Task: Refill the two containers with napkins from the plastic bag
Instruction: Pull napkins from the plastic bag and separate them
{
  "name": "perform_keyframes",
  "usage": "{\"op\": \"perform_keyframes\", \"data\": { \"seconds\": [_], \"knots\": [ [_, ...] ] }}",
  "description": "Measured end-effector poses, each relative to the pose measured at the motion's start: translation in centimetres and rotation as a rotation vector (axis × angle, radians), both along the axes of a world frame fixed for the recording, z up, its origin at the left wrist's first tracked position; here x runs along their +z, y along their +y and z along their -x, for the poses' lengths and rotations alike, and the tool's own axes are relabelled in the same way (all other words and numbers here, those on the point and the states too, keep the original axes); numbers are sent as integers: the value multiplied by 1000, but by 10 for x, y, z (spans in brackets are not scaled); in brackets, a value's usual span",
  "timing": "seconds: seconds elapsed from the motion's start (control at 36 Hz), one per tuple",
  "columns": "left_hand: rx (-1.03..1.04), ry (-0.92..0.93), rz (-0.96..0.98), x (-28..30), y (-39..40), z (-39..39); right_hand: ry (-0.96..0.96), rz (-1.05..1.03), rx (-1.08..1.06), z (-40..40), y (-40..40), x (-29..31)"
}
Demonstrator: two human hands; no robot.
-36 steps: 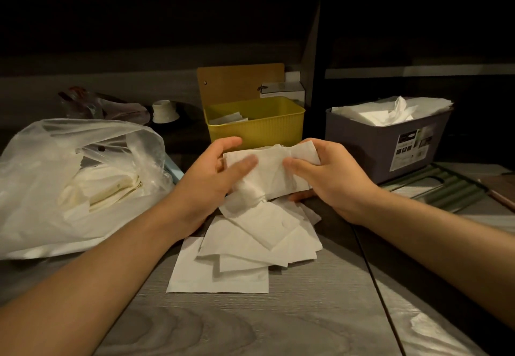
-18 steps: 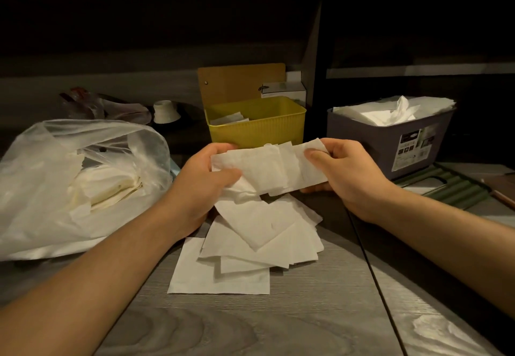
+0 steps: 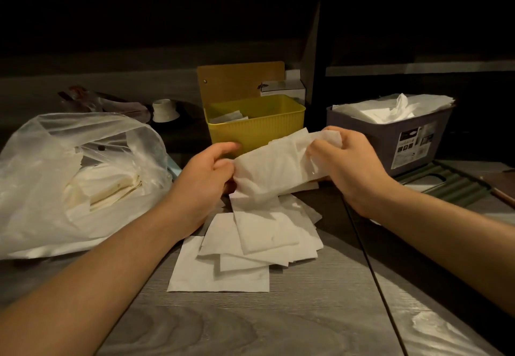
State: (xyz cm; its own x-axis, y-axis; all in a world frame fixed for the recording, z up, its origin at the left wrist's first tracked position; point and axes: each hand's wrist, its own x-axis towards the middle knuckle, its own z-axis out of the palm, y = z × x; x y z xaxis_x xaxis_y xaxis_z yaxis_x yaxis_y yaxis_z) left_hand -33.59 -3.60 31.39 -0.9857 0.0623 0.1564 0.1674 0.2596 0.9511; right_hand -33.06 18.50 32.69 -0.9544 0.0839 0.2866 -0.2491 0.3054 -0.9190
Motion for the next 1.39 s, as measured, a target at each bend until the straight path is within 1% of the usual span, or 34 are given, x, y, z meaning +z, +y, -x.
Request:
{"op": "perform_keyframes", "data": {
  "seconds": [0.11, 0.19, 0.25, 0.33, 0.42, 0.53, 0.64, 0.78, 0.92, 1.0, 1.06, 1.17, 1.25, 1.31, 1.33, 1.39],
  "knots": [
    [-34, 7, 10, 3, 5, -3, -71, -23, 52, -3, -3, -2],
    [-66, -30, -7, 6, 9, -6, -88, 15, 72, -2, -4, -3],
    [-61, -34, -2, 7, 10, -6, -129, 95, 88, 0, -5, -3],
    [-65, -37, -31, 8, 9, -6, -190, 266, 116, 1, -5, -3],
    [-78, -46, -18, 8, 9, -7, -225, 427, 129, -2, -4, 1],
    [-70, -61, -9, 9, 10, -7, -227, 524, 148, -1, -3, 3],
    [-79, -60, 5, 10, 9, -7, -240, 475, 149, 3, -4, 0],
    [-57, -56, 55, 9, 7, -6, -211, 320, 127, 6, -4, -5],
    [-15, -49, 55, 8, 9, -5, -258, 327, 147, 6, -4, -4],
    [13, -42, 88, 8, 13, -4, -259, 319, 165, 4, -4, 1],
    [12, -28, 110, 6, 13, -2, -220, 287, 161, 3, -2, 5],
    [-1, 16, 139, 5, 10, -3, -60, 168, 89, -3, 2, 19],
    [-5, 27, 108, 5, 7, -3, 60, 117, 65, -10, 3, 29],
    [-10, 21, 76, 4, 6, -3, 121, 150, 81, -15, 1, 37],
    [-12, 19, 68, 4, 6, -3, 134, 213, 110, -18, -1, 42],
    [-20, 27, 76, 4, 6, -3, 69, 431, 226, -23, -5, 50]
  ]
}}
